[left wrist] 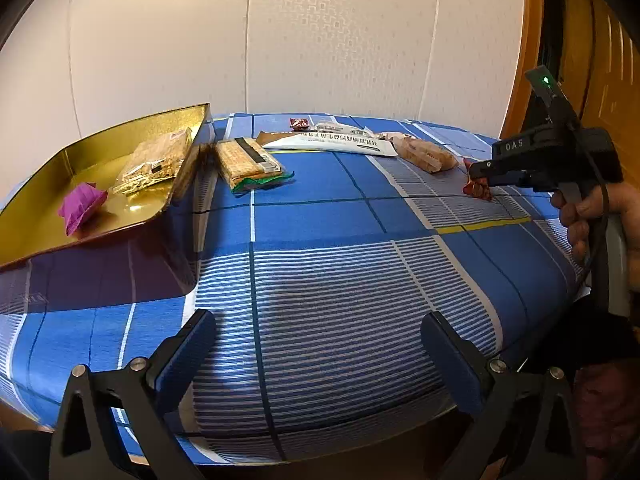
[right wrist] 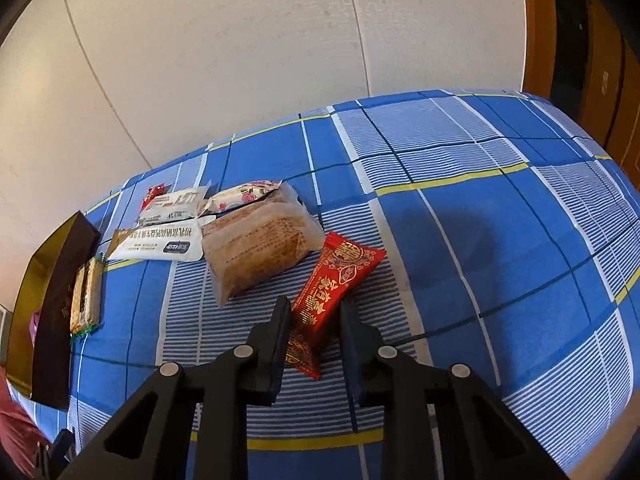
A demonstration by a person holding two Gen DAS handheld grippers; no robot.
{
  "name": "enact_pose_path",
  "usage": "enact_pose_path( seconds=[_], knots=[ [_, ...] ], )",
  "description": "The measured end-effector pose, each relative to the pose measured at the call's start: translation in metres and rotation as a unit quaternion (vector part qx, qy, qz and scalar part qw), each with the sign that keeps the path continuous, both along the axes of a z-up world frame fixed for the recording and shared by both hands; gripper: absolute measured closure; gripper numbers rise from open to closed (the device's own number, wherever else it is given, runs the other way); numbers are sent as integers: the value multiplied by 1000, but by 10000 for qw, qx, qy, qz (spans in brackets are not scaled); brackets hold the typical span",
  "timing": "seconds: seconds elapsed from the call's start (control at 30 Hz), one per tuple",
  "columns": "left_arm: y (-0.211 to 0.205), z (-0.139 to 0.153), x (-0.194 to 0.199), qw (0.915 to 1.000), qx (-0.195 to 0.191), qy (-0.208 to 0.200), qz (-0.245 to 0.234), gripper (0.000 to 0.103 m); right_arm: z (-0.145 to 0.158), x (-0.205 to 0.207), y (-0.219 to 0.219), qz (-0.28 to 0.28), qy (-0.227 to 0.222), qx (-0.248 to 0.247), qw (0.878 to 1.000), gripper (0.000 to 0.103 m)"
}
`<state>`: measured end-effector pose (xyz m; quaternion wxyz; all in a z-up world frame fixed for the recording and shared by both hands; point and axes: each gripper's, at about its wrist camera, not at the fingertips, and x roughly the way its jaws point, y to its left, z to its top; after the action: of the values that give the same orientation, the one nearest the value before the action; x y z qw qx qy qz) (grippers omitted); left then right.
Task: Organize snacks
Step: 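Lift the red candy wrapper with the right tool toward the gold tin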
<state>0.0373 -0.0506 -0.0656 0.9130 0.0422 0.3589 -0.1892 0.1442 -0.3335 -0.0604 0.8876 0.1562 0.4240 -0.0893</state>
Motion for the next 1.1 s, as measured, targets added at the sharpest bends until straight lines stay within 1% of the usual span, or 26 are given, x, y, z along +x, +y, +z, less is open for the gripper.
enact_pose_path(
  seconds=[0.07, 0.17, 0.27, 0.37, 0.4, 0.43, 0.5, 0.53, 0.6, 0.7, 0.77, 0.83, 0.87, 0.93, 1.0, 1.1],
  knots=[
    [2, 2, 1, 10000, -86, 48, 7, 0, 1, -1, 2, 78, 10, -1, 10000, 79],
    [10, 4, 3, 9993, -340, 147, 59, 0, 4, -3, 8, 215, 16, -89, 9997, 88],
    [15, 6, 5, 9984, -513, 227, 93, 0, 2, -6, 9, 226, 54, -100, 9997, 88],
    [14, 7, 4, 9985, -487, 222, 104, 0, 2, -6, 11, 260, 66, -174, 9995, 88],
    [14, 7, 3, 9986, -468, 215, 105, 0, 2, -6, 8, 210, 77, -87, 9997, 88],
    [13, 6, 3, 9987, -453, 206, 102, 0, 2, -5, 3, 127, 97, 130, 9998, 88],
    [12, 6, 3, 9989, -412, 199, 110, 0, 2, -4, -4, -91, 161, 285, 9994, 76],
    [12, 6, 2, 9989, -404, 193, 112, 0, 1, -5, -6, -171, 189, 367, 9990, 75],
    [12, 5, 2, 9991, -371, 187, 113, 0, -1, -2, -9, -301, 261, 515, 9979, 67],
    [13, 6, 2, 9988, -411, 248, 116, 0, -5, 5, -9, -471, 326, 648, 9962, 65],
    [17, 7, 2, 9984, -468, 285, 165, 0, -5, 9, -4, -531, 323, 484, 9969, 65],
    [21, 8, 3, 9982, -447, 329, 246, 0, -4, 16, 5, -437, 456, 69, 9980, 67],
    [24, 8, 2, 9979, -485, 343, 271, 0, -4, 19, 9, -390, 498, -46, 9980, 74],
    [30, 10, 2, 9973, -504, 345, 418, 0, -4, 19, 16, -217, 519, -237, 9981, 74],
    [37, 12, 0, 9968, -531, 275, 522, 0, -5, 15, 19, -95, 500, -306, 9982, 75],
    [45, 18, -3, 9958, -571, 115, 703, 0, -3, 6, 25, 93, 495, -382, 9980, 79]
  ],
)
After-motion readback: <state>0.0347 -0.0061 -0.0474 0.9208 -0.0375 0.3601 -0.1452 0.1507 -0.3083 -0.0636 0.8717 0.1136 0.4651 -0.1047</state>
